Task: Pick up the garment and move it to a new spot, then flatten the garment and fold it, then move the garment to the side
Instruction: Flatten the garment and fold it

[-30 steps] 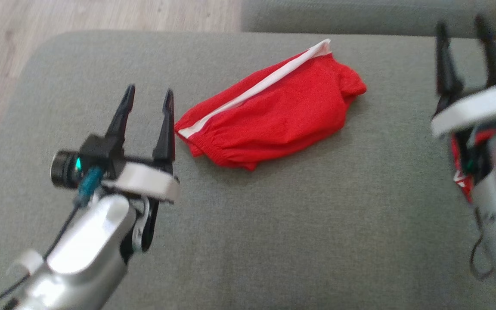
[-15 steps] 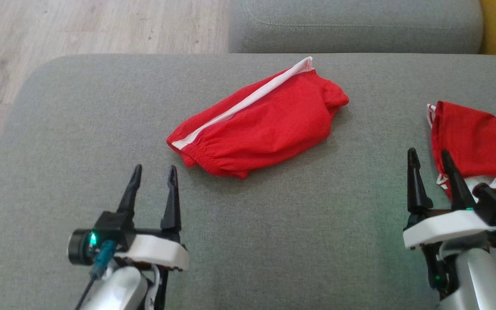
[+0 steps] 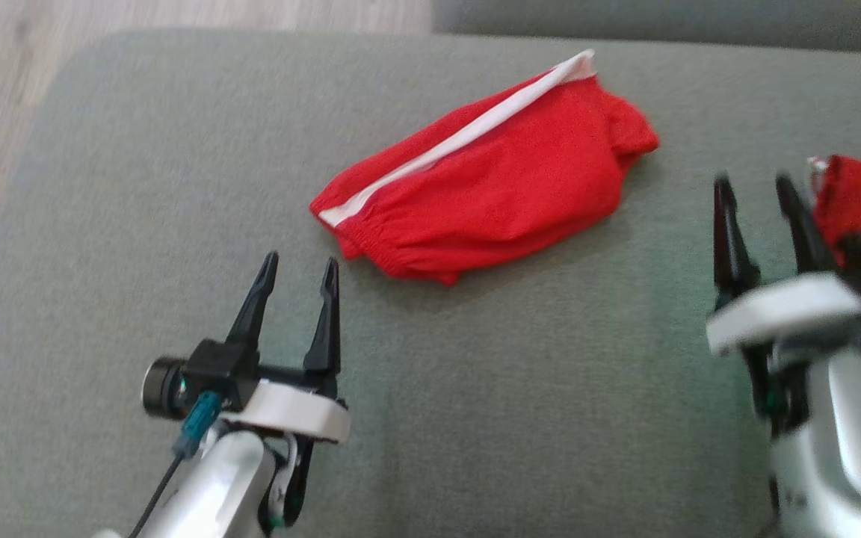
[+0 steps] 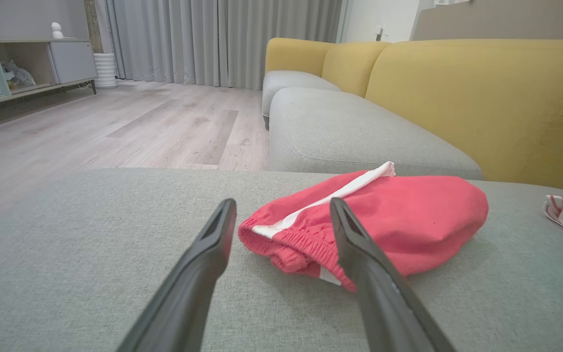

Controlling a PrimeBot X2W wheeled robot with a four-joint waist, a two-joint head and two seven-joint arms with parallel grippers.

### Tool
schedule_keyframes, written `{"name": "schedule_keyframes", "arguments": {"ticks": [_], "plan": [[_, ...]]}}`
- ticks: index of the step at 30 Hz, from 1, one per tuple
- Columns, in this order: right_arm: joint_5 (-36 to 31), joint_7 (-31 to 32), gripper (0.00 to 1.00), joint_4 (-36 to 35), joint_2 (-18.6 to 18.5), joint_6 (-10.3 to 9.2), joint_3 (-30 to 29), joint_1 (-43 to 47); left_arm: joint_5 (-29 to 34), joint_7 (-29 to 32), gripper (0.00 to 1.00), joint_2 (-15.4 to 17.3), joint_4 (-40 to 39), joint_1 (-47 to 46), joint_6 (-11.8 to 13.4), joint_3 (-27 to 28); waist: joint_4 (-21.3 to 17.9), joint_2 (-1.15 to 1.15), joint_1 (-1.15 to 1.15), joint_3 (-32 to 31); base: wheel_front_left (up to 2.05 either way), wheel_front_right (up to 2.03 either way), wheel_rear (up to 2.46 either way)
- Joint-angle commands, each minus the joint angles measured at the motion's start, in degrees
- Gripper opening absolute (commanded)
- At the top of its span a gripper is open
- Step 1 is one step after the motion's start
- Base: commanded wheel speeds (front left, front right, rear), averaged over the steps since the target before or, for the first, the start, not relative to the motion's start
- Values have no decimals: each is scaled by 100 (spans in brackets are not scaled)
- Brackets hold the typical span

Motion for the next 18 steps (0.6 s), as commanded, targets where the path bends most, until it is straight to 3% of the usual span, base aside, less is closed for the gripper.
{"name": "schedule_keyframes", "arguments": {"ticks": [1, 9, 18], "plan": [[-97, 118, 100, -77, 7, -5, 105, -454, 79, -53, 100, 6, -110, -304, -45, 266, 218, 0, -1, 271, 0, 0, 0], [-236, 799, 100, 1226, -155, -5, -368, -1815, 350, -53, 100, -318, 102, -568, -361, 328, 752, 0, -1, 722, 0, 0, 0], [-483, 1171, 100, 2817, -363, -5, -846, -2699, 535, -53, 100, -556, 269, -641, -578, 420, 1083, 0, -1, 860, 0, 0, 0]]}}
